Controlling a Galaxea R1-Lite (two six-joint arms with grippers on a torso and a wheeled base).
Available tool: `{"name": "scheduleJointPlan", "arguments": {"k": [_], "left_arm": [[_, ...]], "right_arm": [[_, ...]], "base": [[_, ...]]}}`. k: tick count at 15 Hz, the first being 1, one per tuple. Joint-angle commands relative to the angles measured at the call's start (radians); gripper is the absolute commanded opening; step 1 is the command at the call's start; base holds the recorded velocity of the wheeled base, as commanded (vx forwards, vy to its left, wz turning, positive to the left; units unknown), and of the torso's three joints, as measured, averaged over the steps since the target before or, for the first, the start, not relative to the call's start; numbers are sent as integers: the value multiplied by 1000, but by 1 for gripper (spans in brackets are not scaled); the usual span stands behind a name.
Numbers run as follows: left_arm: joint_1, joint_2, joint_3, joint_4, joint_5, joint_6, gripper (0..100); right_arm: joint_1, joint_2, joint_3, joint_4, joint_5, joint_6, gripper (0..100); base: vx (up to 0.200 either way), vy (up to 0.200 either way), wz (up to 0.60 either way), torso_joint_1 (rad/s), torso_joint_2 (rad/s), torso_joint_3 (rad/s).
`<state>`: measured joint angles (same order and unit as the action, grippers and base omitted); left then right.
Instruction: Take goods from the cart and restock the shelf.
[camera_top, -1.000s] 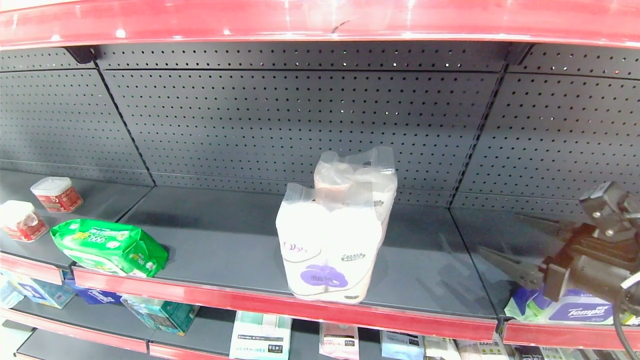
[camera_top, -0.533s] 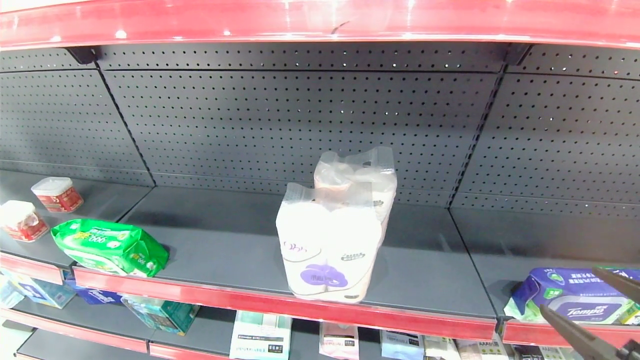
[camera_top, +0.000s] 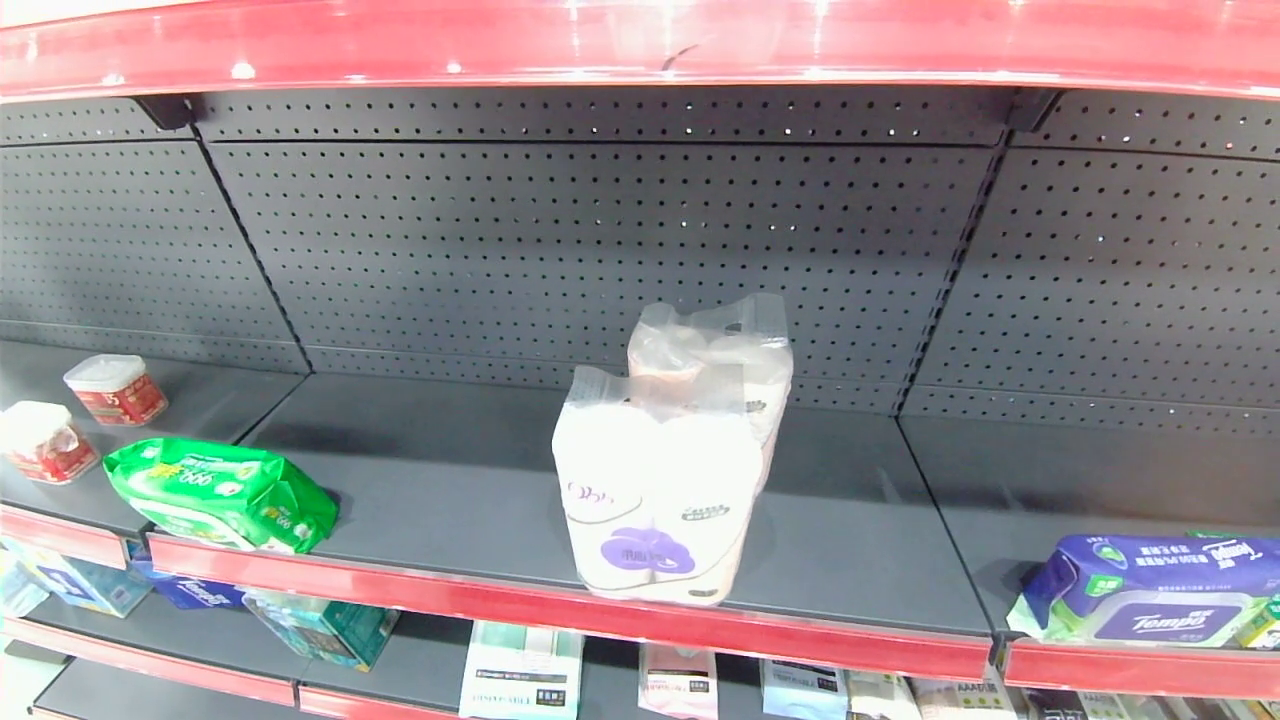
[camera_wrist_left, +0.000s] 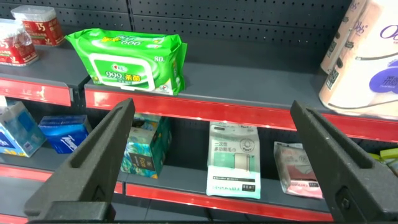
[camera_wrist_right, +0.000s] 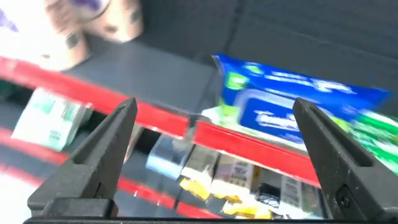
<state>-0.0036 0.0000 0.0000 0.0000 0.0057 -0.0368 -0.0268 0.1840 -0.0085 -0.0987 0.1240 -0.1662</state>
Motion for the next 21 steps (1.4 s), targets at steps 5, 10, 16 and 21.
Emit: {"name": "scheduleJointPlan", "arguments": {"k": [5,10,16,21], "left_arm": [[1,0,0,0,0,0,100],[1,0,0,2,0,0,100],[1,0,0,2,-15,34,100],[1,0,0,2,-16,37,100]], "right_arm": [[13,-144,-4,63,-53,99,100],[27,-184,7,54,-126,152,100],[28,-184,7,96,-107,183,100],[28,-184,7,94,-104,188,100]], "base": [[0,0,0,0,0,0],[0,0,0,0,0,0],[0,0,0,0,0,0],[0,0,0,0,0,0]]}}
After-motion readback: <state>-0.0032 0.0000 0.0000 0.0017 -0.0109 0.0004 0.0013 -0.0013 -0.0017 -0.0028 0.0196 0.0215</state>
